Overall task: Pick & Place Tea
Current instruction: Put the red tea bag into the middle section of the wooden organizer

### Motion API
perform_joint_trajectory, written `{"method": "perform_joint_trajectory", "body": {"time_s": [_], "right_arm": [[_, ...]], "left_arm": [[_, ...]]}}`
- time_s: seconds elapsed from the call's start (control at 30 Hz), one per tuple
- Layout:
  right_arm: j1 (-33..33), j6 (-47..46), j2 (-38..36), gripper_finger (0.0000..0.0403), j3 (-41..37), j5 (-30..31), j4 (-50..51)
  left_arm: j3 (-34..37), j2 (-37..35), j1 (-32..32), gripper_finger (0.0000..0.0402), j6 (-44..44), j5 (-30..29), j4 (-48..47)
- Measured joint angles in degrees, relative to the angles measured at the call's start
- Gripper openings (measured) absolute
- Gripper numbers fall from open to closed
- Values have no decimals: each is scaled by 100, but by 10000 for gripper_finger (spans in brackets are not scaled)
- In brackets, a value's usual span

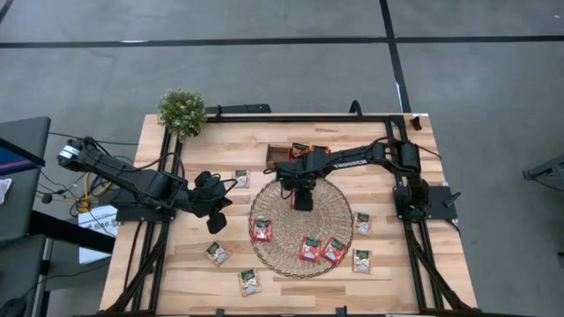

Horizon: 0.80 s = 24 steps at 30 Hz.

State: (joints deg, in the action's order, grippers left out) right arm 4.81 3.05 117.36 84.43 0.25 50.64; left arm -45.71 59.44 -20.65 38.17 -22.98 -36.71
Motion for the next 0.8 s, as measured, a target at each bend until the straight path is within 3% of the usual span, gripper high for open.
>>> {"method": "perform_joint_trajectory", "body": {"time_s": [0.33, 0.8], "right_arm": [[-6, -153, -23, 164, -465, -13, -168], [-28, -134, 5, 29, -333, -13, -96]], "left_arm": [[0, 0, 0, 0, -15, -28, 0], [0, 1, 0, 0, 2, -28, 4]]}}
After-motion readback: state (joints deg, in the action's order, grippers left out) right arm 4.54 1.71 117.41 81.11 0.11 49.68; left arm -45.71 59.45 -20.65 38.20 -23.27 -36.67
